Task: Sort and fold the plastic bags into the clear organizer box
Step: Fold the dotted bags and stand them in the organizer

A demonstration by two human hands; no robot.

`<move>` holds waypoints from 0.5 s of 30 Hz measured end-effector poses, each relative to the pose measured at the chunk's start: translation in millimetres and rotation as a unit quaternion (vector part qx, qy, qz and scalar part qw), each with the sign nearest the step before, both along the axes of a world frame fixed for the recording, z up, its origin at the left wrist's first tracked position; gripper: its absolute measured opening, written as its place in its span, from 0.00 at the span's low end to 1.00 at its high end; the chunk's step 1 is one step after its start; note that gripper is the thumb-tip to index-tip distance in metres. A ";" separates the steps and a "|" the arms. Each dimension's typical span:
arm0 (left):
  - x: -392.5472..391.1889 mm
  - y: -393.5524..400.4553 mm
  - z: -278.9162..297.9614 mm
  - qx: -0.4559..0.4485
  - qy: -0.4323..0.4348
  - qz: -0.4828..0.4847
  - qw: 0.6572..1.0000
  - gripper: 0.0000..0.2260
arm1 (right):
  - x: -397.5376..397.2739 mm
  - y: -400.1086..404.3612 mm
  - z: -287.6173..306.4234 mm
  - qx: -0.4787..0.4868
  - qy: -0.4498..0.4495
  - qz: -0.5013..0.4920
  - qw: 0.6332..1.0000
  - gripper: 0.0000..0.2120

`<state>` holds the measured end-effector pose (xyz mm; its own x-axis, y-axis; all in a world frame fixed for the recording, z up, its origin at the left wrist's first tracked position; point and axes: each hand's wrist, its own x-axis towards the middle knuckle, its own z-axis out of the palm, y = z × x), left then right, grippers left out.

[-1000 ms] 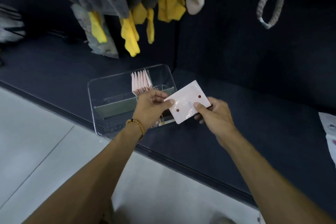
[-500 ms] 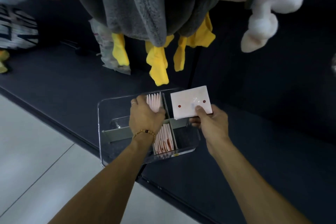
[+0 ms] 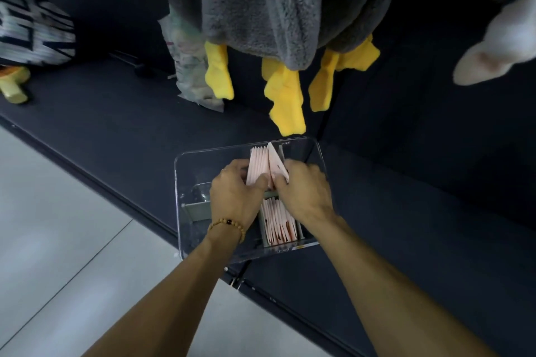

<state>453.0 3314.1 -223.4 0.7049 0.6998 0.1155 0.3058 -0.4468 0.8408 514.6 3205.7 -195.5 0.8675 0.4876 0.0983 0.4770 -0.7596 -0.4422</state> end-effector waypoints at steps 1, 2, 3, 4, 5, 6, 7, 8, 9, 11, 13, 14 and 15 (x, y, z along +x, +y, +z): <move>-4.8 1.1 -1.1 0.026 0.007 -0.014 1.000 0.12 | -0.3 0.3 -0.4 -0.002 0.018 -0.007 1.000 0.06; -10.2 2.4 -3.1 0.053 0.017 -0.026 0.998 0.12 | -0.3 0.2 -0.3 0.000 0.031 -0.012 0.999 0.06; -15.7 4.0 -5.3 0.076 0.027 -0.035 0.996 0.13 | 0.6 0.6 0.4 -0.002 0.046 -0.016 0.999 0.06; -21.4 5.6 -7.9 0.093 0.034 -0.042 0.994 0.13 | 2.8 1.5 1.4 -0.007 0.065 -0.021 0.998 0.05; -26.5 7.3 -10.3 0.105 0.038 -0.050 0.993 0.13 | 6.2 3.3 2.6 -0.018 0.086 -0.028 0.996 0.04; -30.5 8.7 -12.0 0.115 0.042 -0.058 0.991 0.13 | 9.9 5.5 4.1 -0.036 0.107 -0.035 0.993 0.04; -33.6 9.9 -13.0 0.125 0.049 -0.071 0.988 0.11 | 12.5 7.7 5.5 -0.052 0.123 -0.039 0.990 0.04; -35.2 10.5 -13.8 0.136 0.057 -0.086 0.985 0.10 | 13.7 9.6 5.7 -0.055 0.133 -0.042 0.989 0.05; -35.3 10.9 -15.0 0.149 0.065 -0.101 0.982 0.09 | 13.1 9.9 5.1 -0.041 0.137 -0.045 0.989 0.06; -33.4 9.9 -17.3 0.178 0.079 -0.118 0.974 0.07 | 4.8 4.1 2.8 0.026 0.114 -0.057 0.991 0.07; -30.0 6.8 -19.1 0.204 0.091 -0.115 0.968 0.06 | -5.8 -7.4 -0.1 0.102 0.050 -0.079 0.990 0.08; -27.9 5.0 -20.0 0.211 0.092 -0.115 0.966 0.05 | -8.8 -13.3 -1.8 0.136 0.019 -0.084 0.987 0.09; -25.8 2.8 -20.6 0.212 0.093 -0.118 0.966 0.04 | -9.9 -18.0 -3.9 0.162 -0.006 -0.085 0.983 0.09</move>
<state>427.2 3316.9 -244.1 0.8754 0.4341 0.2128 0.2807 -0.8147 0.5074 504.7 3187.7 -199.5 0.9314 0.2771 0.2359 0.3625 -0.6491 -0.6688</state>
